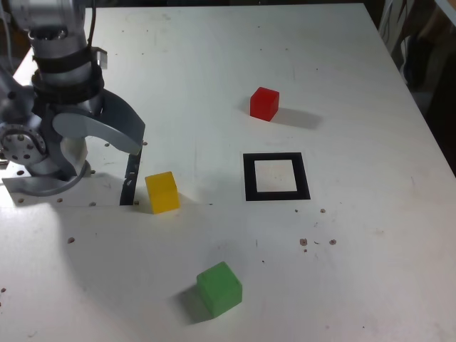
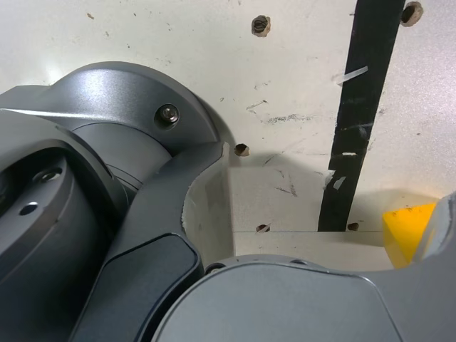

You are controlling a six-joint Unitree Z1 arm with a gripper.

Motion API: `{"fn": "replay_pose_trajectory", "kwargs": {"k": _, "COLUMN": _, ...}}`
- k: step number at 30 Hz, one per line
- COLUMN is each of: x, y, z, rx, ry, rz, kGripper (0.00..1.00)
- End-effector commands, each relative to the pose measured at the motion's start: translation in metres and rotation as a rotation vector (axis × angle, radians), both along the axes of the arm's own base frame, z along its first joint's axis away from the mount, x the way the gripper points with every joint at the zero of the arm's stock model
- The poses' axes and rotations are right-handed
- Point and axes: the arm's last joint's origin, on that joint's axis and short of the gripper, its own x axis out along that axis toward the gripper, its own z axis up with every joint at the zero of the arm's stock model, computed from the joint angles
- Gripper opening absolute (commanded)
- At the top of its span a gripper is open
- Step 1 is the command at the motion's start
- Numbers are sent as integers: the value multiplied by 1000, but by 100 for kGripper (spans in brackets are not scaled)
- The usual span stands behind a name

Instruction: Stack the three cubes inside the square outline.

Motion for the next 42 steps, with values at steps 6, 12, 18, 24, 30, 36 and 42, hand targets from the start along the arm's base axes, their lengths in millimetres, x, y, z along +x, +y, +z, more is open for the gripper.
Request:
{"fn": "replay_pose_trajectory", "kwargs": {"k": 6, "x": -1, "y": 1, "z": -1, "rx": 10, "ry": 12, "rz": 18, "kGripper": 99}}
{"fn": "replay_pose_trajectory", "kwargs": {"k": 12, "x": 0, "y": 1, "z": 0, "rx": 19, "ry": 11, "rz": 33, "kGripper": 99}}
{"fn": "replay_pose_trajectory", "kwargs": {"k": 18, "x": 31, "y": 4, "z": 20, "rx": 61, "ry": -40, "rz": -2, "kGripper": 98}}
{"fn": "replay_pose_trajectory", "kwargs": {"k": 24, "x": 92, "y": 12, "z": 61, "rx": 140, "ry": -75, "rz": -79, "kGripper": 97}}
{"fn": "replay_pose_trajectory", "kwargs": {"k": 30, "x": 150, "y": 27, "z": 91, "rx": 165, "ry": -80, "rz": -168, "kGripper": 97}}
{"fn": "replay_pose_trajectory", "kwargs": {"k": 36, "x": 202, "y": 50, "z": 102, "rx": 200, "ry": -33, "rz": -274, "kGripper": 97}}
{"fn": "replay_pose_trajectory", "kwargs": {"k": 42, "x": 234, "y": 74, "z": 94, "rx": 265, "ry": 15, "rz": -328, "kGripper": 97}}
